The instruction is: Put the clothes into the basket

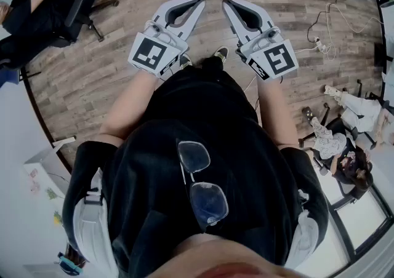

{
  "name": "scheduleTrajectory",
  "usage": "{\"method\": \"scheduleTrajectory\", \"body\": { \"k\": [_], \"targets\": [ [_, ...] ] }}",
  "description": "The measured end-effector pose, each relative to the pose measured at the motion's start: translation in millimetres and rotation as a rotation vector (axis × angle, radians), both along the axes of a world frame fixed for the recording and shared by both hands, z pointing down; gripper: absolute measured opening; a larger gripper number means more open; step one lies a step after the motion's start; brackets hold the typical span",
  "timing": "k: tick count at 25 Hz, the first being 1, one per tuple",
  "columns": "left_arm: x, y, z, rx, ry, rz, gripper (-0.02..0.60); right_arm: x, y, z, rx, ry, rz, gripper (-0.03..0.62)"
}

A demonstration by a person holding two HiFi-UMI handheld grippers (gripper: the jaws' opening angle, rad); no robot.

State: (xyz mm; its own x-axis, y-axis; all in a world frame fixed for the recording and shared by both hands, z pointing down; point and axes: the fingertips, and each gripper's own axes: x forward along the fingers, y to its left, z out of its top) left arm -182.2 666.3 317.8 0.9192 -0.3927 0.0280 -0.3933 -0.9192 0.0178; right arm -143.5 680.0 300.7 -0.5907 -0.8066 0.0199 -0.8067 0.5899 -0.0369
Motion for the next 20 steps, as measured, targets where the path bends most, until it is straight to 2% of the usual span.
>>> {"method": "scheduleTrajectory", "body": {
  "k": [20],
  "targets": [
    [-38, -25, -1, 0.003, 0.009, -0.009, 0.011, -35, -27, 2, -0.018, 0.021, 0.039, 0.028]
  ]
}}
